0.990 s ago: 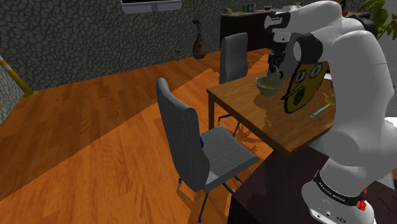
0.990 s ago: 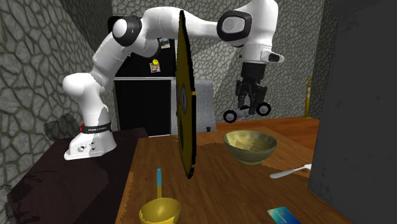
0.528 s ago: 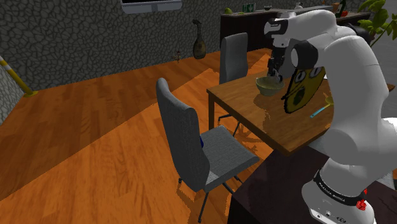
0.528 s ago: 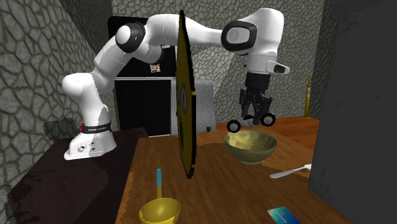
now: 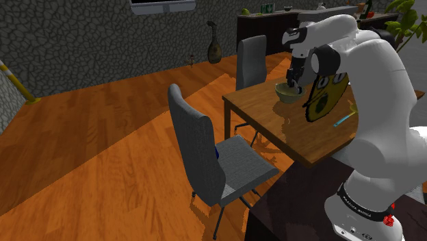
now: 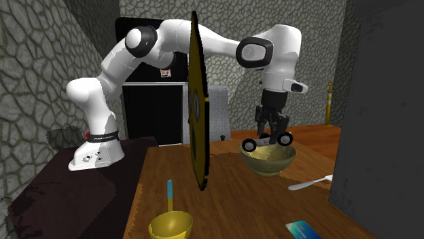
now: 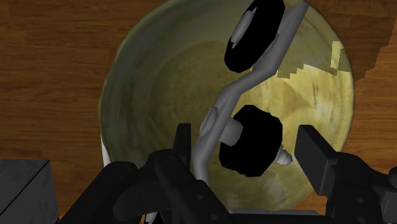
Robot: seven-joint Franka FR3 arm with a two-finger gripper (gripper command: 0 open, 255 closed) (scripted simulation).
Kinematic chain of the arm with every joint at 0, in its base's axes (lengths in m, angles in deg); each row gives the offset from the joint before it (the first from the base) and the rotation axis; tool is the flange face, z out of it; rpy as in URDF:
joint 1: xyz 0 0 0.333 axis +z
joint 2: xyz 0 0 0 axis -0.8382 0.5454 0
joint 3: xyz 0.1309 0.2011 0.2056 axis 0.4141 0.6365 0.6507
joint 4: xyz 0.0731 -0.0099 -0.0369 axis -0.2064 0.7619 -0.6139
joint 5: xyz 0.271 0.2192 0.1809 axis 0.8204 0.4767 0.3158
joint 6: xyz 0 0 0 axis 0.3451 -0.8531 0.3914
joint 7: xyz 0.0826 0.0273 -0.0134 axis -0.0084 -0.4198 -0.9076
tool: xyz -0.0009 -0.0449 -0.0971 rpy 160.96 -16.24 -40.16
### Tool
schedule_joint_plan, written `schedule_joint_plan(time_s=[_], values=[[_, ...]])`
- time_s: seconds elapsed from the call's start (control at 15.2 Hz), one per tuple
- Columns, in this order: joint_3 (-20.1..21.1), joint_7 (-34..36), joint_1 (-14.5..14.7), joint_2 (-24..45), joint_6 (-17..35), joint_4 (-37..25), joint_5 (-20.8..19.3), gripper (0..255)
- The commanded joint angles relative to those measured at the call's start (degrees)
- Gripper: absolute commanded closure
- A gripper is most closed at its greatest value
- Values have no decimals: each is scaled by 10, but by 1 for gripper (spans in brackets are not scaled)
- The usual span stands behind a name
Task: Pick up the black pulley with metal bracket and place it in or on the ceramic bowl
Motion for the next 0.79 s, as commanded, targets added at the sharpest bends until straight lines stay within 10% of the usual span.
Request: schedule_joint_plan(time_s=[0.0,0.4,0.46,0.73], values=[[0,-1,0,0,6,5,0,255],[0,-1,0,0,5,5,0,255],[0,-1,0,0,6,5,0,0],[0,-1,0,0,6,5,0,0]])
